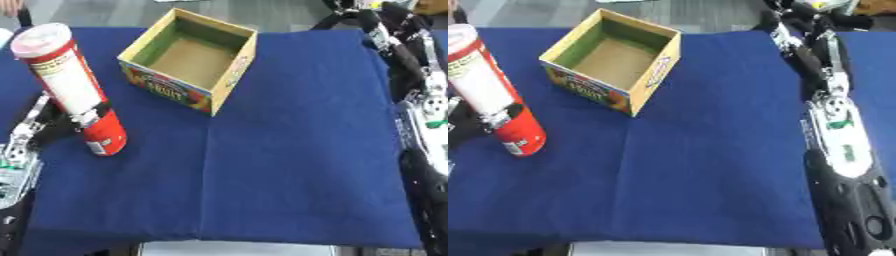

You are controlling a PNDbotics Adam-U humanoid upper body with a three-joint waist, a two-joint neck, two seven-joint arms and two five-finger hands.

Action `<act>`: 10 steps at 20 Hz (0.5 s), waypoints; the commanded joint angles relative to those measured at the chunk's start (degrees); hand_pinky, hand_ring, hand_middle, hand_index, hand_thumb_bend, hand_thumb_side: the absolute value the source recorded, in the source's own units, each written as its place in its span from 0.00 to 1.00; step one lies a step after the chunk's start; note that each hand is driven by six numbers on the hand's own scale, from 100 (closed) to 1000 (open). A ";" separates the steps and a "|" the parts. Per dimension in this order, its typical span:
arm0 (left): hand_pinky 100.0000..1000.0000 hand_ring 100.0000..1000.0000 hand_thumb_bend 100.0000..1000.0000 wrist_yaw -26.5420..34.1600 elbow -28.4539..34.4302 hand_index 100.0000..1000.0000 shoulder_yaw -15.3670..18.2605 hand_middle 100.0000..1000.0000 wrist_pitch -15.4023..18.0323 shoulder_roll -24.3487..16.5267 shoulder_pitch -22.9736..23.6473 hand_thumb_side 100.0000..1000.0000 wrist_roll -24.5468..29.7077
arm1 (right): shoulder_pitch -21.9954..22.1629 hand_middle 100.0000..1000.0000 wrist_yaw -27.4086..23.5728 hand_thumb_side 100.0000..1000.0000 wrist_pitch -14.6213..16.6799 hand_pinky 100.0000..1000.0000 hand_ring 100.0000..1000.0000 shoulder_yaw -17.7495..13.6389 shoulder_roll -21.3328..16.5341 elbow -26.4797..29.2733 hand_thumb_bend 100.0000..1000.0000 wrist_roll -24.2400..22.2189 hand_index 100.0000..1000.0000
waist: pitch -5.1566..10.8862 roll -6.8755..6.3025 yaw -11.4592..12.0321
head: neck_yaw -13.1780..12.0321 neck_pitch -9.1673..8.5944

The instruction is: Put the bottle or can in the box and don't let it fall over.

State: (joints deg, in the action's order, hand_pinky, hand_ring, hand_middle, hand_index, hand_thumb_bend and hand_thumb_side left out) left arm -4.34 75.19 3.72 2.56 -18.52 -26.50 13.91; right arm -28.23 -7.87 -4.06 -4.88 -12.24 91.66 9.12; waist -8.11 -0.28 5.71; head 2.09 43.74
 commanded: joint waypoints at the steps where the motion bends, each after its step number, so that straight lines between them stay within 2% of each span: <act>1: 1.00 0.67 0.00 0.49 2.02 0.31 0.05 0.40 -0.19 -1.07 -1.41 0.18 -0.25 | -0.74 1.00 -0.36 0.34 0.15 0.73 0.96 -0.08 -0.43 0.64 0.63 0.01 0.79 | 0.88 -0.20 -0.01 | -0.03 -0.12; 10: 1.00 0.66 0.00 1.35 3.66 0.28 -0.57 0.40 -0.33 -2.22 -3.37 0.15 -0.59 | -0.76 1.00 -0.29 0.34 0.16 0.73 0.96 -0.06 -0.59 0.68 0.63 0.04 0.79 | 0.93 -0.35 0.02 | 0.20 0.19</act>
State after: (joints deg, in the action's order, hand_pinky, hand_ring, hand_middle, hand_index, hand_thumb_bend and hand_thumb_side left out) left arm -3.33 77.39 3.04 2.23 -18.69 -28.69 13.53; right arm -28.23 -7.87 -4.06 -4.88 -12.24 91.66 9.13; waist -8.11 -0.48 5.70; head 2.17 43.77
